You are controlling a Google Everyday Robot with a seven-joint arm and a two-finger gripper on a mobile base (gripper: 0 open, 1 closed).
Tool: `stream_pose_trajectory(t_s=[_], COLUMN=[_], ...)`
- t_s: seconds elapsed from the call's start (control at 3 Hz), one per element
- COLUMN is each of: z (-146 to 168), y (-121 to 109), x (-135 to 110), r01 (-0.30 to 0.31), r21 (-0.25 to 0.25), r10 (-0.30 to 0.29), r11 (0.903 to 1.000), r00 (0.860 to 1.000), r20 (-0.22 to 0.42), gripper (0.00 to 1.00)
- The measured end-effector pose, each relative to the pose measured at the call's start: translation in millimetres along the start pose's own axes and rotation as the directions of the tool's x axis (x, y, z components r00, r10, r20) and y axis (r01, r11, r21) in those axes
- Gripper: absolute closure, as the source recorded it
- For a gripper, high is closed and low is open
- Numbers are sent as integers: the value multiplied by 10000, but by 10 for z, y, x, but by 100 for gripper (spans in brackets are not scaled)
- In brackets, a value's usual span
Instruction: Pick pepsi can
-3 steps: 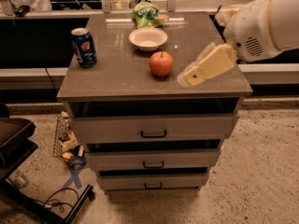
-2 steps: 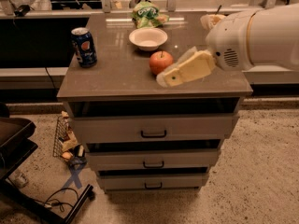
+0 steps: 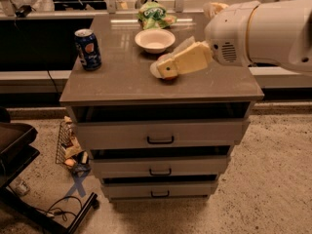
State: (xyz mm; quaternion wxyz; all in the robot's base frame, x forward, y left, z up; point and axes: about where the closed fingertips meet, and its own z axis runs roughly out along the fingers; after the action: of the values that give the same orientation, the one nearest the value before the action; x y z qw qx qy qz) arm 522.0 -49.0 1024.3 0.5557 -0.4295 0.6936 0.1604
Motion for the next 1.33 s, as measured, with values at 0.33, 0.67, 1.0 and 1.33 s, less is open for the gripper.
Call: stream_pose_trajectory(t_s=[0.33, 0.67, 1.0, 1.33], z=[280, 769, 1672, 2156], y=[45, -43, -123, -152], x=[-86, -176, -335, -410], r01=[66, 73, -35, -160], r21=[0, 218, 199, 81], r10=[-66, -75, 22, 151], r11=[10000, 9997, 9998, 9998], r00=[10000, 9999, 9978, 9945], r20=[43, 131, 659, 1040], gripper=[0, 0, 0, 0])
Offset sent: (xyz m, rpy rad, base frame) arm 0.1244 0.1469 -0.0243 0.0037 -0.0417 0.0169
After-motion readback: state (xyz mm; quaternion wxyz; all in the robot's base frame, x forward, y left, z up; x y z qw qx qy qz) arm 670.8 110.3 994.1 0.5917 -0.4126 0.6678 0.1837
